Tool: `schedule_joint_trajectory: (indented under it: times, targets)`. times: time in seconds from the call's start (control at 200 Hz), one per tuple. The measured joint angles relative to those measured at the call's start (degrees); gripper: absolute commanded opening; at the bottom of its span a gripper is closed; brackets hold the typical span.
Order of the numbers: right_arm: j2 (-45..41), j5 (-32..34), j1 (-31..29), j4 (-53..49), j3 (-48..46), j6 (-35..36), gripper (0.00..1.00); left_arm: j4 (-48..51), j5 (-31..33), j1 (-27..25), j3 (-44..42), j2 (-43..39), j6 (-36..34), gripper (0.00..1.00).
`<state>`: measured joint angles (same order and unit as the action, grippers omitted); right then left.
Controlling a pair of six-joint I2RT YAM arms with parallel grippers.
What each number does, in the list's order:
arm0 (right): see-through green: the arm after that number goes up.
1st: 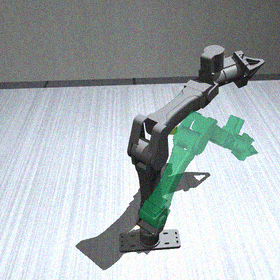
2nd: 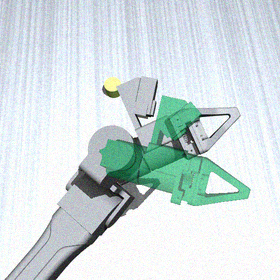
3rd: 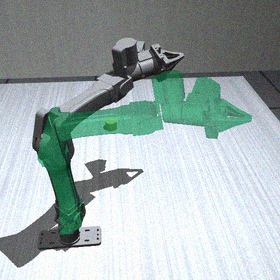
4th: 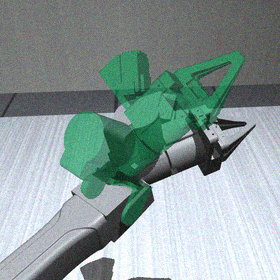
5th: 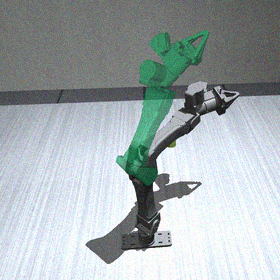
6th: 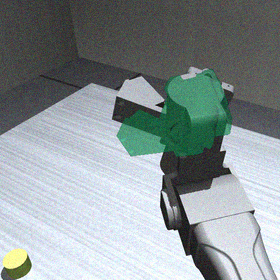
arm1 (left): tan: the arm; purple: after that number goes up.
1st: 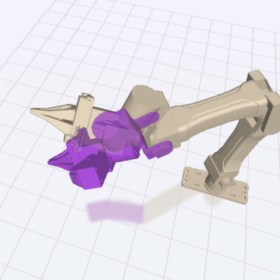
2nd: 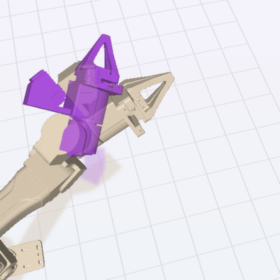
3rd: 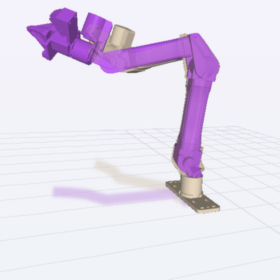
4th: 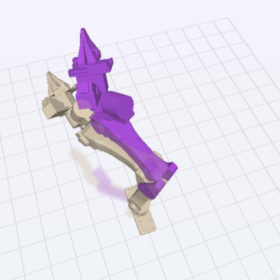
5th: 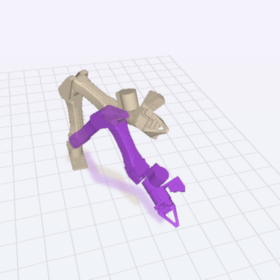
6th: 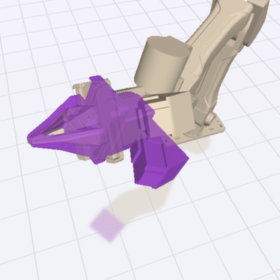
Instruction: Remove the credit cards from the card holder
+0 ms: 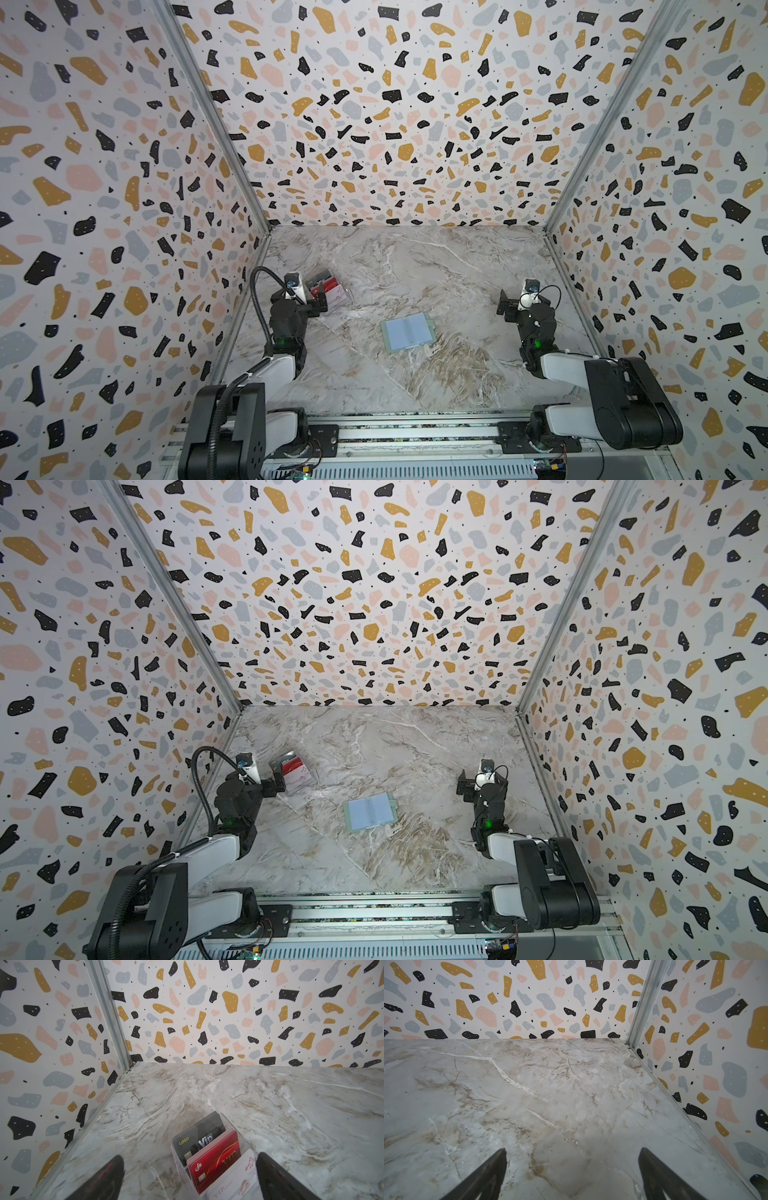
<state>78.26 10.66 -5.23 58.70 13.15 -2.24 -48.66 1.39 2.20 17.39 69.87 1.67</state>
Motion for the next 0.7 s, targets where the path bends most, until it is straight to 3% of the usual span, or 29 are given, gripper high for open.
schedule_joint_trajectory:
  times: [0.235,0.395,0.696]
  targets:
    - [5.0,-1.0,0.0,7.1,-1.3,0.2,0.99,-0.7,0.3,-0.8,-0.7,-1.3,0.4,1.00]
    - [6.8,-1.5,0.0,9.6,-1.4,0.5,0.99,-4.9,1.0,-1.4,-6.7,-1.8,0.3,1.00]
    - [6.9,-2.1,0.0,10.8,-1.4,0.8,0.99,-15.6,2.2,-1.6,-9.8,8.4,0.5,1.00]
